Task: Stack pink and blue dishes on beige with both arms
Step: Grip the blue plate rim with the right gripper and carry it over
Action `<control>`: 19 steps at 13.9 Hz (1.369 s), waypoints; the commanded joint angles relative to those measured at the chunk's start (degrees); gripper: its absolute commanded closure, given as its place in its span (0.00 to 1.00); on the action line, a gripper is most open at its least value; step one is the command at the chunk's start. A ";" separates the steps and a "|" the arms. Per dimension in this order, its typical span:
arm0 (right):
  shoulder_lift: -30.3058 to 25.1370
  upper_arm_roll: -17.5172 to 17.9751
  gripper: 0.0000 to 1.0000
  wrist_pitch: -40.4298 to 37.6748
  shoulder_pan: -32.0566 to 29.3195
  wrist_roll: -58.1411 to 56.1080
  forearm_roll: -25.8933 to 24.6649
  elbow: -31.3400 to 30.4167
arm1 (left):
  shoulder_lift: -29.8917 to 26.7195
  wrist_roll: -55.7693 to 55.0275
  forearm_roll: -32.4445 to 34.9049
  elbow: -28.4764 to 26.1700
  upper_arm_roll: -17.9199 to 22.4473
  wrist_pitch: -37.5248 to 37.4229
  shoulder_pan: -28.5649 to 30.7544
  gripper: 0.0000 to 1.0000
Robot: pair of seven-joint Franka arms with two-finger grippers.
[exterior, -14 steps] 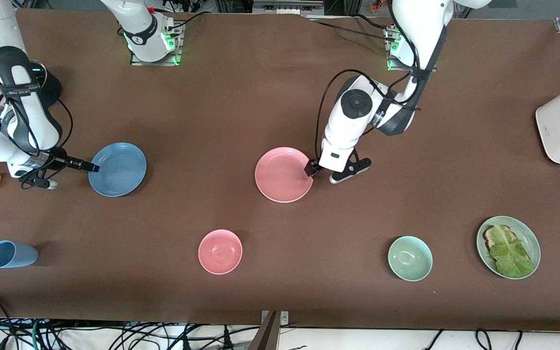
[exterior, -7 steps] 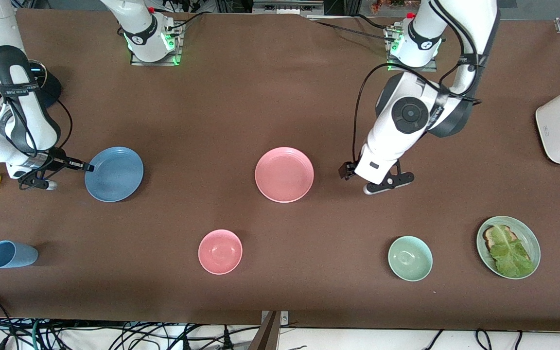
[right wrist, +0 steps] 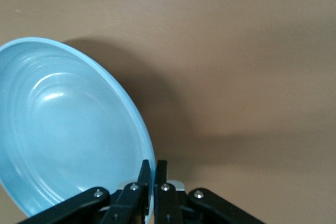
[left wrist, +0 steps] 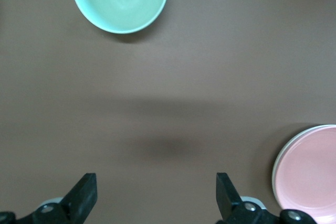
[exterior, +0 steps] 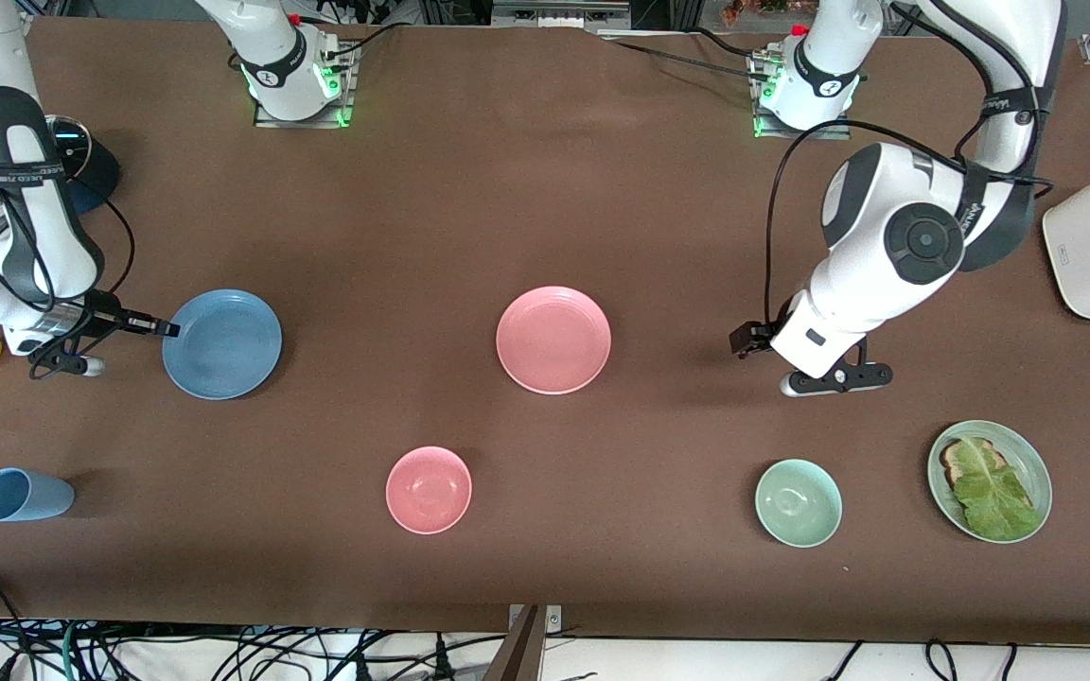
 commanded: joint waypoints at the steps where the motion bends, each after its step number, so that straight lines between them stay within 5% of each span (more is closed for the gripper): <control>1: 0.27 0.65 1.00 -7.90 -0.92 -0.36 1.26 5.87 | -2.07 7.62 1.98 0.89 -0.61 -2.98 4.84 0.00; 5: -0.17 1.88 1.00 -18.01 -0.48 -0.36 2.15 11.85 | -2.96 15.28 1.98 3.17 -0.61 -6.59 9.60 0.00; 13: -2.64 18.65 1.00 -20.41 0.22 8.78 1.27 14.15 | -8.74 22.32 4.25 3.79 -0.61 -10.72 16.02 0.00; 19: -1.41 19.82 1.00 -10.41 15.49 22.21 1.70 14.06 | -13.76 22.06 7.34 3.88 -0.87 -13.96 16.02 0.00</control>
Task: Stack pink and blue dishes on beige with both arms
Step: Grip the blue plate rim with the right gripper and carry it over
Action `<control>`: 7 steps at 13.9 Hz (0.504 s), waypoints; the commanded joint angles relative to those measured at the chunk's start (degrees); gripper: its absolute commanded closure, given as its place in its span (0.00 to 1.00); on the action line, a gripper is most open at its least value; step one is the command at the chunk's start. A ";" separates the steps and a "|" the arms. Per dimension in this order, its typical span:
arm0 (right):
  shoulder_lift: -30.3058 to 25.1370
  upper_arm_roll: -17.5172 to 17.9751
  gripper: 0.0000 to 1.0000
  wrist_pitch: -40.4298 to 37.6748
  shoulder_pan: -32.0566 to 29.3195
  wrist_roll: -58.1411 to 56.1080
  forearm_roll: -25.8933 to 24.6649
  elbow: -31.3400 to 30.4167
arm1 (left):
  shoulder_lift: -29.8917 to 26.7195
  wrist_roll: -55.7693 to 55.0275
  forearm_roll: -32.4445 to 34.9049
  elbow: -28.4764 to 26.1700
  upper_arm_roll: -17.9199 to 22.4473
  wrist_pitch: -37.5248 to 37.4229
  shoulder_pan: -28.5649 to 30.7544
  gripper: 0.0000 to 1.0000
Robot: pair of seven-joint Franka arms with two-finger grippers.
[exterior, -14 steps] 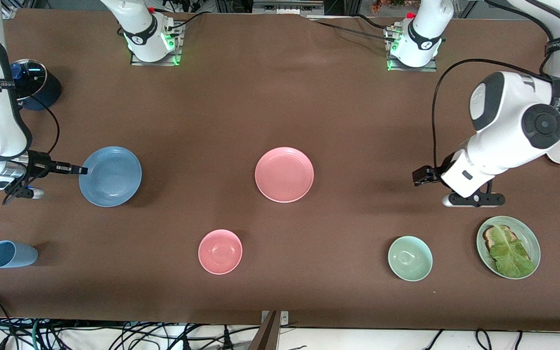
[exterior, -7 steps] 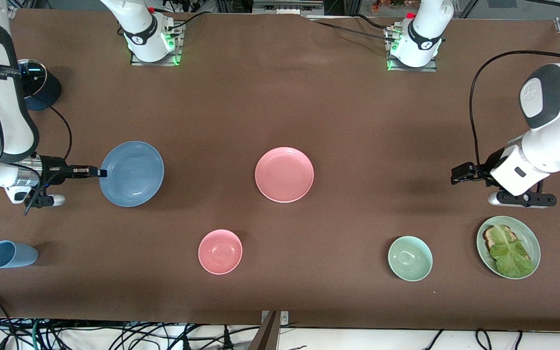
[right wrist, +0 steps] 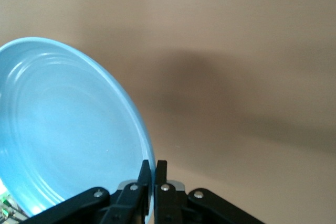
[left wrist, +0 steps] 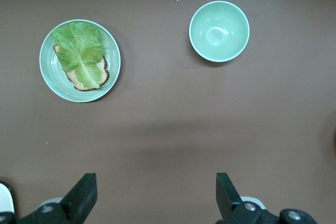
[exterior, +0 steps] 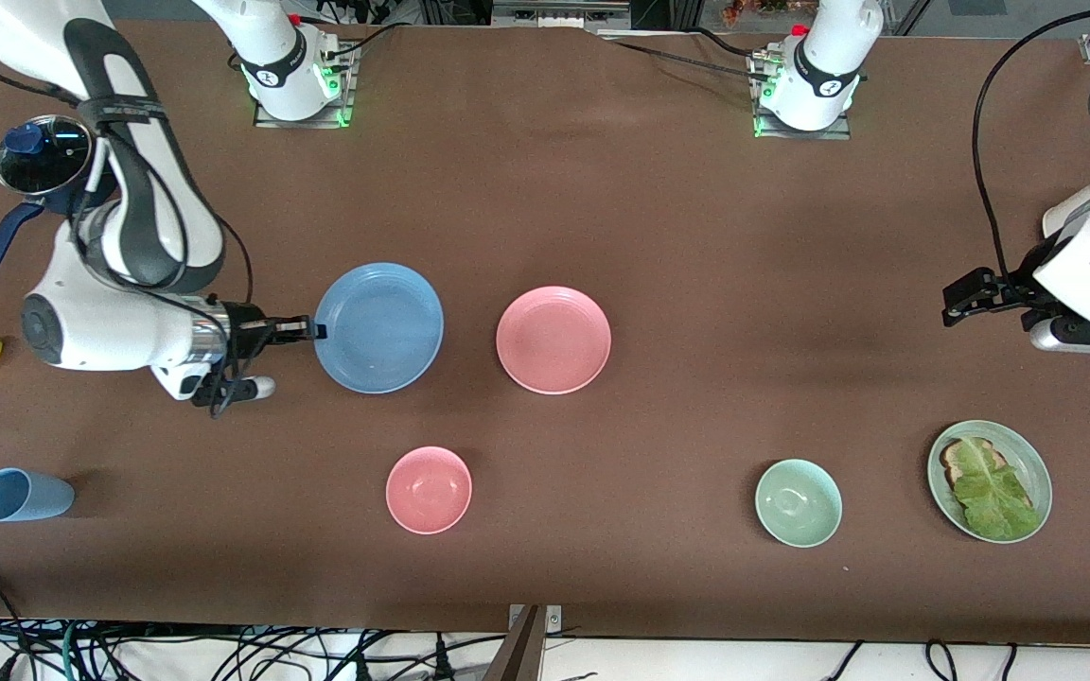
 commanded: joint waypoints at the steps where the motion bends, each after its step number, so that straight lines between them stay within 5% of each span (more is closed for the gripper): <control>1: 0.45 -0.28 1.00 5.93 6.42 6.68 0.38 -0.14 | -2.42 0.45 1.84 -0.30 -0.66 -2.29 0.68 0.00; 7: 5.01 -0.28 1.00 20.35 16.45 17.69 0.03 0.04 | -4.80 0.54 0.87 -0.12 -0.57 -5.79 0.95 0.00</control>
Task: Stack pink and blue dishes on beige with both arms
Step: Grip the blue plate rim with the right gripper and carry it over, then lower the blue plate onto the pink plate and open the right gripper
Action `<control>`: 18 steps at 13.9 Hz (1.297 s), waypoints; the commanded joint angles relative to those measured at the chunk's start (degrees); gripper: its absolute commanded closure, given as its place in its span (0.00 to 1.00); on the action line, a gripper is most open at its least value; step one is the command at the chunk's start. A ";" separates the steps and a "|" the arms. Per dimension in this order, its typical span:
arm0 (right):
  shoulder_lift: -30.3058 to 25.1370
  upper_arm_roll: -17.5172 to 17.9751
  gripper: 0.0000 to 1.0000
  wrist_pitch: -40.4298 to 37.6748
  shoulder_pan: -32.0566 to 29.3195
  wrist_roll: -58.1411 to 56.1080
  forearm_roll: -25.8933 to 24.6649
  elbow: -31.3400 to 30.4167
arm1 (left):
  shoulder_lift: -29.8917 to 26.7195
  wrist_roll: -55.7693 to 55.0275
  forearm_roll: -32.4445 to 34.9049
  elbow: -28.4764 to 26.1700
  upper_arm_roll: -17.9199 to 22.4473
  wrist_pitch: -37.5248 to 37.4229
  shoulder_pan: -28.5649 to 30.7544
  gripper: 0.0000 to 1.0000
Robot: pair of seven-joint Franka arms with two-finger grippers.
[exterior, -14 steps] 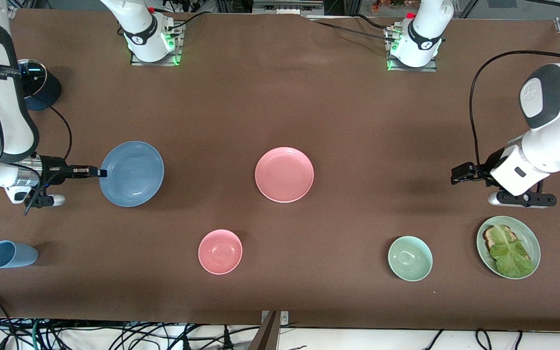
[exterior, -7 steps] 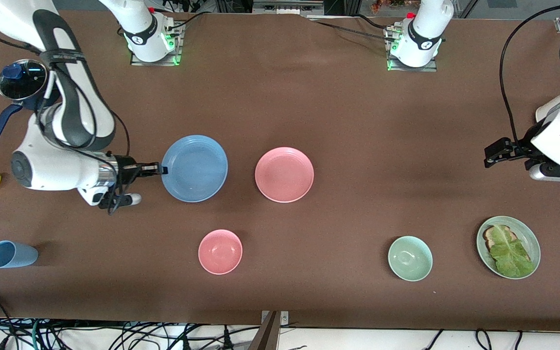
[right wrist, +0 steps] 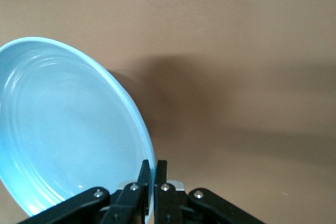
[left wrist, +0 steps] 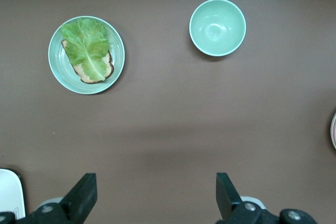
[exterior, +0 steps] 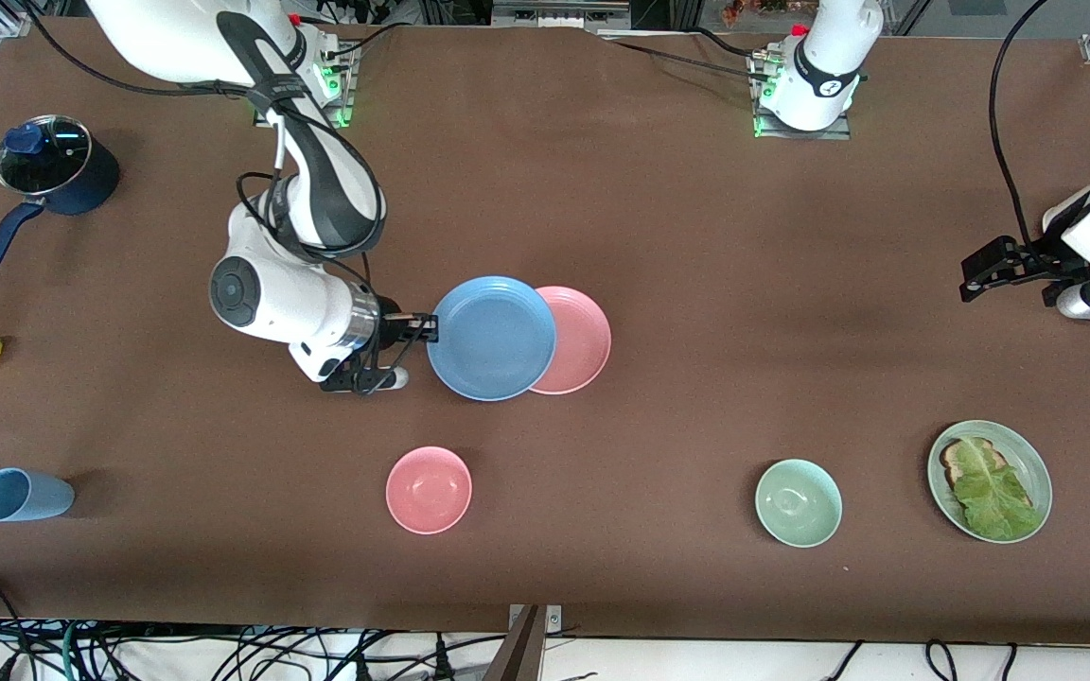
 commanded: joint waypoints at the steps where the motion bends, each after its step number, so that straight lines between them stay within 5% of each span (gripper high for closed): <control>1: 2.38 -0.39 1.00 5.54 3.22 2.95 0.03 0.25 | -2.07 0.54 0.83 -0.04 -0.47 -3.30 0.94 0.00; 17: 7.93 -0.74 1.00 11.36 9.21 3.57 -0.85 -0.46 | -1.46 0.63 -0.49 1.99 -0.65 -8.93 1.73 0.00; 18: 7.84 -0.83 0.91 11.28 9.21 3.66 -0.85 -0.54 | -1.38 0.63 -0.49 1.99 -0.65 -8.93 1.64 0.00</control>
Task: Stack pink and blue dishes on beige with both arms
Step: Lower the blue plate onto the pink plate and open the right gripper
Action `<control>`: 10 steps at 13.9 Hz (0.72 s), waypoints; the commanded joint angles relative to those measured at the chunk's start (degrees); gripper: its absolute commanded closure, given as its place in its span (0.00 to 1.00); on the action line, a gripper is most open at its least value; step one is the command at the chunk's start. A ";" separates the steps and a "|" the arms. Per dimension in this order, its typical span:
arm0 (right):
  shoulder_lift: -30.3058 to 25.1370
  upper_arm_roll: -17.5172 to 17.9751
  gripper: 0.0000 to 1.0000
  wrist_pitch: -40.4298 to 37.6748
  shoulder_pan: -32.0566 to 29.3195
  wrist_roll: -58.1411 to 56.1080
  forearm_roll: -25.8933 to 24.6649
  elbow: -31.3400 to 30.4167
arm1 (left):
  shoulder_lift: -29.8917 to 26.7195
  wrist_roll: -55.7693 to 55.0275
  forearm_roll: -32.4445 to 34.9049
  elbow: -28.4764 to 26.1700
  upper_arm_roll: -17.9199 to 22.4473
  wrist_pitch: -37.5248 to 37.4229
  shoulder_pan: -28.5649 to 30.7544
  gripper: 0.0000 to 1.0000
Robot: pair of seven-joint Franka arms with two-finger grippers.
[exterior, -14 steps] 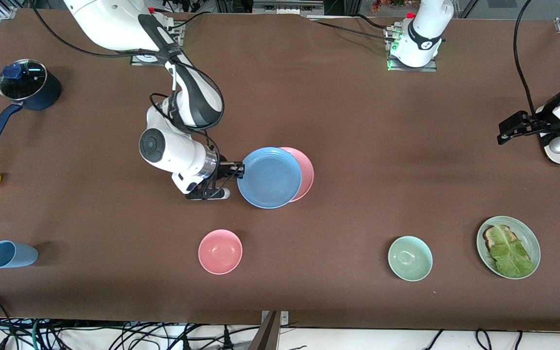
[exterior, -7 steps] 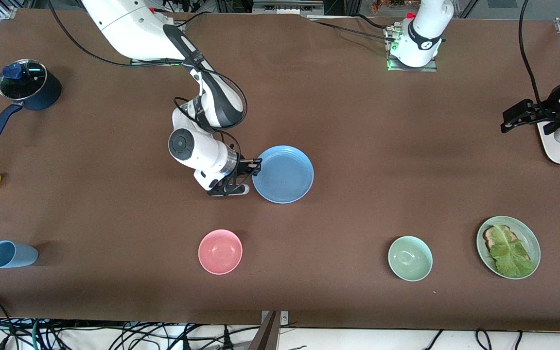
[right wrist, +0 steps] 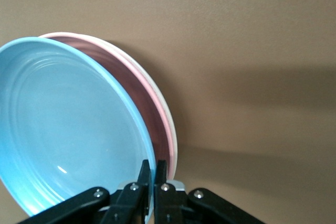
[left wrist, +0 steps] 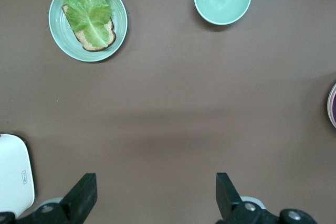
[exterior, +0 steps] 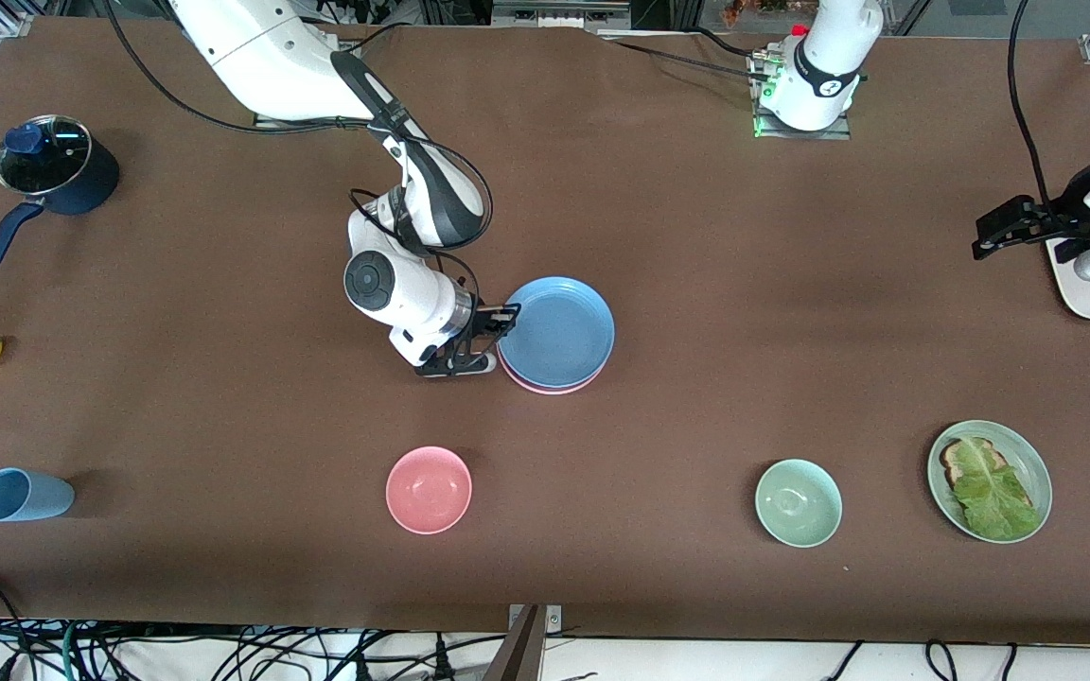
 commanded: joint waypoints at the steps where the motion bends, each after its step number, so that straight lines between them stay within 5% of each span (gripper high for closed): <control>1: -0.44 -0.42 0.29 0.45 0.16 0.83 -0.56 -0.37 | 0.89 0.66 -0.48 1.52 -0.36 -1.20 0.33 0.00; 2: -0.70 -0.60 0.00 0.45 0.16 1.00 -0.65 -0.37 | 0.89 0.66 -0.48 1.52 -0.36 -1.12 0.33 0.00; 7: -3.51 -1.91 0.00 -0.69 0.16 0.83 -0.74 -0.37 | 0.89 1.01 -0.48 1.52 -0.44 -1.11 0.33 0.00; 10: -8.42 -5.51 0.00 -9.18 0.16 0.83 -1.69 -0.11 | 0.89 1.10 -0.56 1.52 -0.44 -1.03 0.07 0.00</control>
